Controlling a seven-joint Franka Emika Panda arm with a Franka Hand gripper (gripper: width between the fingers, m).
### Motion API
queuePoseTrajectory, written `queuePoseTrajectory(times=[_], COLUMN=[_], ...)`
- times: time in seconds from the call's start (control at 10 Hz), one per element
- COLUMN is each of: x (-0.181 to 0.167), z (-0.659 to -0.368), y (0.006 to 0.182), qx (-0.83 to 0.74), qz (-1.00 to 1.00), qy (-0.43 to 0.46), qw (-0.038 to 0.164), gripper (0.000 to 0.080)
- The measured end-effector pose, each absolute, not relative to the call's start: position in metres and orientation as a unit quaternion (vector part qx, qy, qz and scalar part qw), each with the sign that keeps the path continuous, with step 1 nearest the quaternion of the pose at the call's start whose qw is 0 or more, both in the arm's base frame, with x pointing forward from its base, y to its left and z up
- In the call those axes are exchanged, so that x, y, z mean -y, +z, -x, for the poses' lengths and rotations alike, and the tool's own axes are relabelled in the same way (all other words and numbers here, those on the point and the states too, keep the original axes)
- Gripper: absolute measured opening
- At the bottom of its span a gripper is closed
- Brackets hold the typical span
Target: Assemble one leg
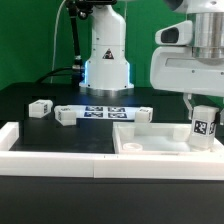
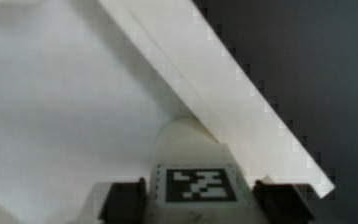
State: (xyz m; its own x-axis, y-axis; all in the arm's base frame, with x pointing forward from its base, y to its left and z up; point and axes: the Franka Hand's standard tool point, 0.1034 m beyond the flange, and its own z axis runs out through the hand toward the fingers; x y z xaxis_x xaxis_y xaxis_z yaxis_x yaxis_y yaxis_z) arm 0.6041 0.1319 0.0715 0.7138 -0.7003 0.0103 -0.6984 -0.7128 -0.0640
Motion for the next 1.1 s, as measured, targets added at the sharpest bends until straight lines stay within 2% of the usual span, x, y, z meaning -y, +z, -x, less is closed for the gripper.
queuePoseTrajectory(times=[0.2, 0.5, 0.6, 0.7, 0.8, 1.0, 1.1], x=[-0.135, -0.132, -0.131, -0.127, -0.124, -0.117, -0.116], z=[-0.606, -0.607, -0.607, -0.608, -0.609, -0.609, -0.608], y=[0.071, 0.072, 0.071, 0.072, 0.072, 0.07, 0.07], qx=[-0.497, -0.529, -0.504, -0.481, -0.438, -0.325, -0.264], qz=[0.867, 0.847, 0.862, 0.875, 0.897, 0.944, 0.964], qy=[-0.024, -0.015, -0.015, -0.017, -0.02, -0.025, -0.026], qw=[0.038, 0.051, 0.05, 0.049, 0.047, 0.043, 0.033], gripper=[0.0291, 0.0291, 0.0372, 0.0552, 0.0619, 0.0644, 0.0644])
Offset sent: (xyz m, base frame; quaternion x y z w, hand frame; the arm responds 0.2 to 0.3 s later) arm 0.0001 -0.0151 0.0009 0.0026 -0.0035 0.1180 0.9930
